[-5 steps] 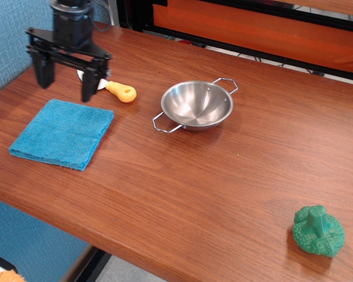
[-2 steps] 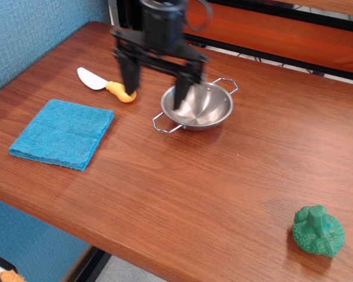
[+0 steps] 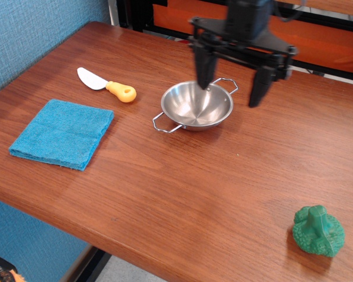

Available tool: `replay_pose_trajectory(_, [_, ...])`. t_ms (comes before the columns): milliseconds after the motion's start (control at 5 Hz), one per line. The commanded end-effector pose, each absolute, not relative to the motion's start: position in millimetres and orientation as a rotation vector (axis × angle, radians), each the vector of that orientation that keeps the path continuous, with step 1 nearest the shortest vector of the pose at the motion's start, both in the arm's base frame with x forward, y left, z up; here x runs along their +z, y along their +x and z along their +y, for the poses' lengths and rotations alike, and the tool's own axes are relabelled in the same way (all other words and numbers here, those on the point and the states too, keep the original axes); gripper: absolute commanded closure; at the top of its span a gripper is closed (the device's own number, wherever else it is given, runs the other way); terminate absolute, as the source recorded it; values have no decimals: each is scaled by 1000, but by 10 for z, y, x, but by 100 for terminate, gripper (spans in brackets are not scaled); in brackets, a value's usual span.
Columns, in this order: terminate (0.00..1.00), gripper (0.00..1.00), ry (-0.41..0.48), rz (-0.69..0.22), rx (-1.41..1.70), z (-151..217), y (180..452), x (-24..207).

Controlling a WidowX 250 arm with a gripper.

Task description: Move the blue cloth to the left and below the knife.

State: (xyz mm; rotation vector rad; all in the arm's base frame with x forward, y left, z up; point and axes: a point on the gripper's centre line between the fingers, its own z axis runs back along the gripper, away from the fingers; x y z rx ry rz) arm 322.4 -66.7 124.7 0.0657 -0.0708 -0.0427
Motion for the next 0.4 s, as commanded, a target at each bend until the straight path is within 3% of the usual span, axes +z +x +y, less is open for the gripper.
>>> replay_pose_trajectory(0, [0, 0, 50, -132, -41, -680, 3164, 1469])
replay_pose_trajectory(200, [100, 0, 50, -132, -41, -680, 3164, 1469])
